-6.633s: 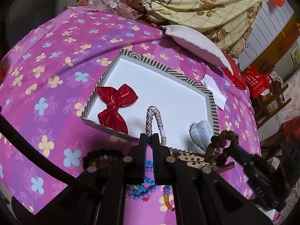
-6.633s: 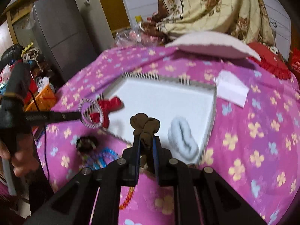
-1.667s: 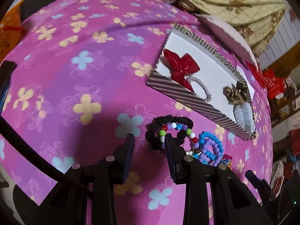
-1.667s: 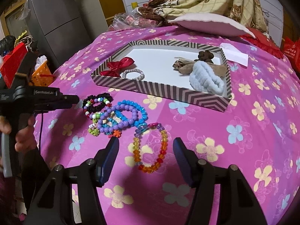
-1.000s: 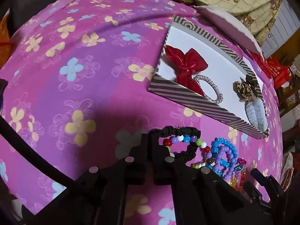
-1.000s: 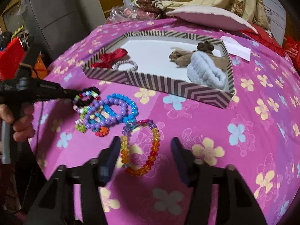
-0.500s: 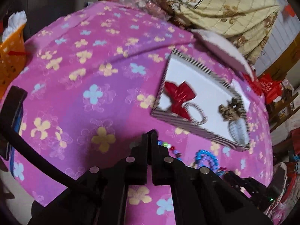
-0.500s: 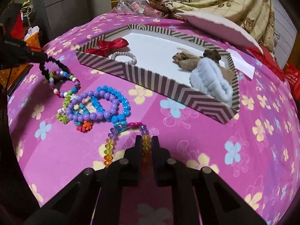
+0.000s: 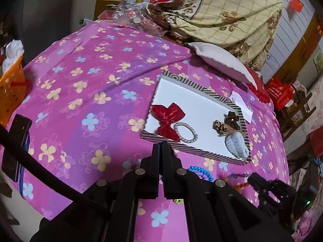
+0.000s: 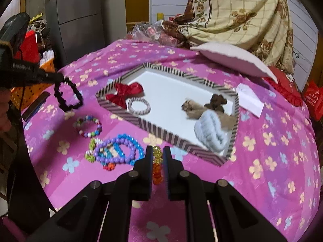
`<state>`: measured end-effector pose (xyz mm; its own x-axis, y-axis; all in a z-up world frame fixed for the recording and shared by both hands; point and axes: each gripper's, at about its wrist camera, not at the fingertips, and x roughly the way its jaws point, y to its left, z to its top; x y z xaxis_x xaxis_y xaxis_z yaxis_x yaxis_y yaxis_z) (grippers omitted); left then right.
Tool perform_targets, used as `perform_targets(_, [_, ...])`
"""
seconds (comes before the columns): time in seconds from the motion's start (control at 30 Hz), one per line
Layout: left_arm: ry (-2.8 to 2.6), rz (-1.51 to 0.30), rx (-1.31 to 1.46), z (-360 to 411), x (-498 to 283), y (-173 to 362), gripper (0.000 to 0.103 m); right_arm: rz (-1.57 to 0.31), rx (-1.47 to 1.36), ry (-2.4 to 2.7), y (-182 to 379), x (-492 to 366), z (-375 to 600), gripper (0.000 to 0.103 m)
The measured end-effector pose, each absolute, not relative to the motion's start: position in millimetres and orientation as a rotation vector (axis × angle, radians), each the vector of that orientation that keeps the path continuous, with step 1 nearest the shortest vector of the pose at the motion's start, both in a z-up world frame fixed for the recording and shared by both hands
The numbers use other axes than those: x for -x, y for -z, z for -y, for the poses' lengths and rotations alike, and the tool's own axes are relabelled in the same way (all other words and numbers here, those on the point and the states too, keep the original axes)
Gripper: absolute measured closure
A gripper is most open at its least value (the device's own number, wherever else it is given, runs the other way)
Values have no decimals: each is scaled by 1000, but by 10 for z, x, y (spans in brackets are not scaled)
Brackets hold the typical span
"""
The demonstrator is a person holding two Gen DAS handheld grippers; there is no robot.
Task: Organize jewelry
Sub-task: 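Carry the black bracelet into the tray with the left tool while the right tool carries the rainbow bracelet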
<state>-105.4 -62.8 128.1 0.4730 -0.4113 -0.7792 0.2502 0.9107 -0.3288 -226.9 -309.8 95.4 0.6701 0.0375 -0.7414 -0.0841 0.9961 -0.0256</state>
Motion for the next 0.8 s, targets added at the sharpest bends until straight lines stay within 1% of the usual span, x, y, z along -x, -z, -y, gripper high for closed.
perform_targets(0.23, [411,-995,123,946,920,-1300,103,-788,83,-66,-1234,2027,3109,94])
perform_targets(0.37, [393,-986,78,1146,770,-1278,103,-780,96,-72,-1291,1840,3079,94])
perform_targets(0.63, [352,-965,17,1475,332,-1226,103,-785,69,-82,-1216,1398,3051,94])
perform_targets(0.8, [331,-966,-6,1613,38,-1132,103,-801,30,-100,-1054,1175,3005,94])
